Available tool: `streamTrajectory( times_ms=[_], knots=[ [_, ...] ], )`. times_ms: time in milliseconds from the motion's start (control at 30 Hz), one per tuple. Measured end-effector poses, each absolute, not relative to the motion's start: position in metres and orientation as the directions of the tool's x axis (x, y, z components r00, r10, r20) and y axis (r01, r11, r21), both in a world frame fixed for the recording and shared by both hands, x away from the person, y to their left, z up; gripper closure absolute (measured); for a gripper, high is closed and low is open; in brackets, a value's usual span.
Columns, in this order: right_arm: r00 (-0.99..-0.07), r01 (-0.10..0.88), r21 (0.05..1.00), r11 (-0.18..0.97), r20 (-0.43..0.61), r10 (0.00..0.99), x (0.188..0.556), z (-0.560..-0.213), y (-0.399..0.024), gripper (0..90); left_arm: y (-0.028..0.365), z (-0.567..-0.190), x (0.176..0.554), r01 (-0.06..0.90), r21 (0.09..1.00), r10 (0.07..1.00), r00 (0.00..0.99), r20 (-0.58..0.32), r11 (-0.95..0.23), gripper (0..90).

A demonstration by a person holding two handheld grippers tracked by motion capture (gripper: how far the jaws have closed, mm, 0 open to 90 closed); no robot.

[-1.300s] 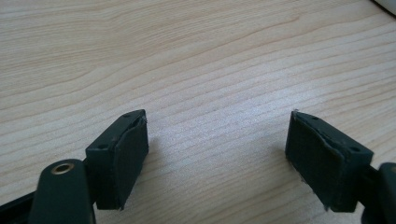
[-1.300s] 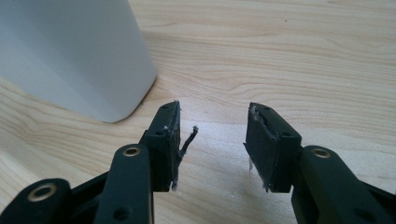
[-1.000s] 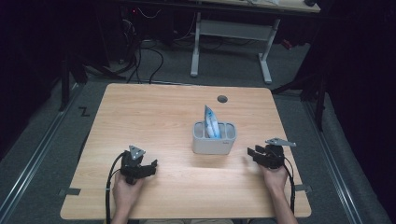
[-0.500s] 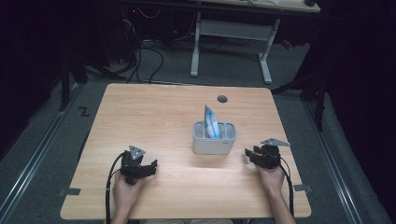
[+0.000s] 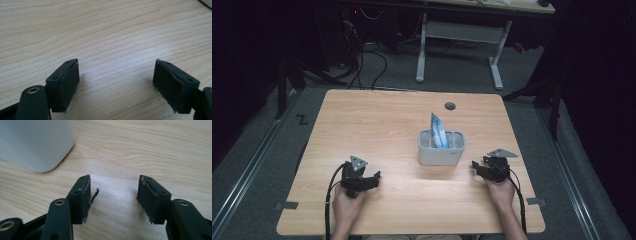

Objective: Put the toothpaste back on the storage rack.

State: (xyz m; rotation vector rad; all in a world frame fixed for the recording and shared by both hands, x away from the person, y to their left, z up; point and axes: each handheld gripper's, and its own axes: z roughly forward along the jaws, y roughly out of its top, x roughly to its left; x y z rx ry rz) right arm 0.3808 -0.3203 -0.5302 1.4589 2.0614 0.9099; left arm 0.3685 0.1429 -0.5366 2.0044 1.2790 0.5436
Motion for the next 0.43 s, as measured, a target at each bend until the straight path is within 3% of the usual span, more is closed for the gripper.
streamTrajectory(
  times_ms=[433],
  knots=[
    [-0.344,0.639,0.729,0.247,-0.017,0.939,0.3800,-0.5306,-0.3165,39.3,0.1429,-0.5366,0.3679,0.615,0.737,0.904,0.428,-0.016,-0.278,21.6]
  ],
)
